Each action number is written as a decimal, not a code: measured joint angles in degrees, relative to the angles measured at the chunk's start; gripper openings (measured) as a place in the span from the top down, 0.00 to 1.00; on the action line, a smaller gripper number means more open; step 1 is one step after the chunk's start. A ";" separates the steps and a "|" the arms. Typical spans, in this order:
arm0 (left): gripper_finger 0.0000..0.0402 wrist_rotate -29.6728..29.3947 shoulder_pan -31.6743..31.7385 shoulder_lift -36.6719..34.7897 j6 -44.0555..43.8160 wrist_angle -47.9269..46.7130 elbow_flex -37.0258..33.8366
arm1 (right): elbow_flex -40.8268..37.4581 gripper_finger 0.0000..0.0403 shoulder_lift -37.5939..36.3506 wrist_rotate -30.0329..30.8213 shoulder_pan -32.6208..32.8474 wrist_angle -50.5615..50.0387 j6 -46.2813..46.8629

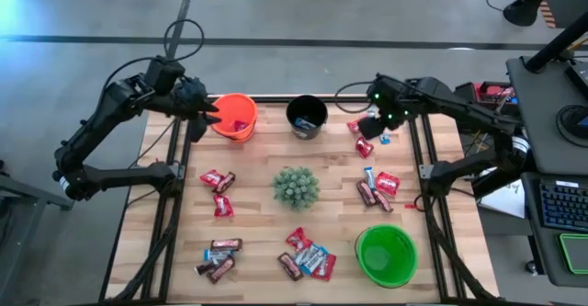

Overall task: Organize candy in baskets
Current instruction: Put the brown chocolate bar into the green bucket

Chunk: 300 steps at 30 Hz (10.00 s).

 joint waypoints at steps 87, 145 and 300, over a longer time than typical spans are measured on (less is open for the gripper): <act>0.48 11.93 -10.55 -15.68 -21.41 -12.06 -1.84 | -0.64 0.55 5.30 6.17 34.50 13.39 17.32; 0.45 -14.85 -69.86 9.08 -65.94 4.07 -19.60 | -0.68 0.55 -2.62 7.70 32.34 10.53 12.95; 1.00 -48.90 -59.12 26.51 -35.10 15.13 11.39 | -0.68 0.55 6.05 -2.04 32.69 58.81 2.61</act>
